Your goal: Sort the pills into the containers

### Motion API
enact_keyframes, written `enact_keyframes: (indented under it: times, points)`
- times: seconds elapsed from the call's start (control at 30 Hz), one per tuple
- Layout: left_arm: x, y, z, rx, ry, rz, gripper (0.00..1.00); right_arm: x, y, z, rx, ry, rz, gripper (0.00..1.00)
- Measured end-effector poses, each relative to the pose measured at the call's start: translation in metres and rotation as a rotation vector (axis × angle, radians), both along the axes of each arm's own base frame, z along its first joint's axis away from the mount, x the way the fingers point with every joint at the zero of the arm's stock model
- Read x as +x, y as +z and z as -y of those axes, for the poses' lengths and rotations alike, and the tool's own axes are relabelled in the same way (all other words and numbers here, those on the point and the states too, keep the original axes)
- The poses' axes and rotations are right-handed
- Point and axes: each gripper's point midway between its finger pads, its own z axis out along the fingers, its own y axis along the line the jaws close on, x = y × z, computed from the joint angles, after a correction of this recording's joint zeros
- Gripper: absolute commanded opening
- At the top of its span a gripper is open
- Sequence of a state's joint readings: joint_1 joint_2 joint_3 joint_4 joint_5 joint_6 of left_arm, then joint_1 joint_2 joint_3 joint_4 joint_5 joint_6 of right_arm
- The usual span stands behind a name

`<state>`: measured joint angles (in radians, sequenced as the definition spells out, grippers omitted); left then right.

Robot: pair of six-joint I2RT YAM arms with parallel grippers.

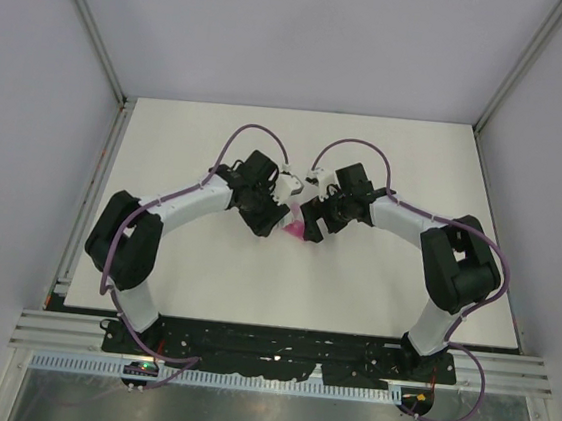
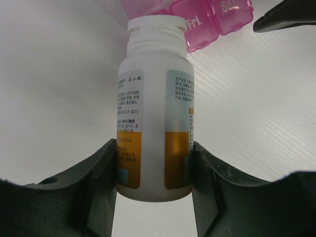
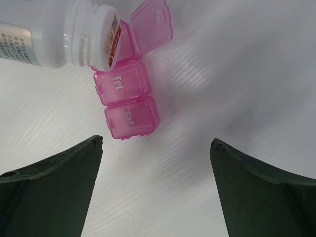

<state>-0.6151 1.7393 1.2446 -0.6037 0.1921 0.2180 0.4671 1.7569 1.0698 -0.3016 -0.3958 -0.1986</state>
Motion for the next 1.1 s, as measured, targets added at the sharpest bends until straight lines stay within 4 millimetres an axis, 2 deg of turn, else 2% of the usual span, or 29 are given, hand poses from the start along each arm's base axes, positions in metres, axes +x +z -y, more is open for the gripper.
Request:
enact_keyframes:
  times: [1.1]
  points:
    - [0.0040,0.0077,0.0022,0.038,0.001,0.000,0.00,0.0045,-0.0014,0.0090,-0.012,-0.040,-0.008,0.94]
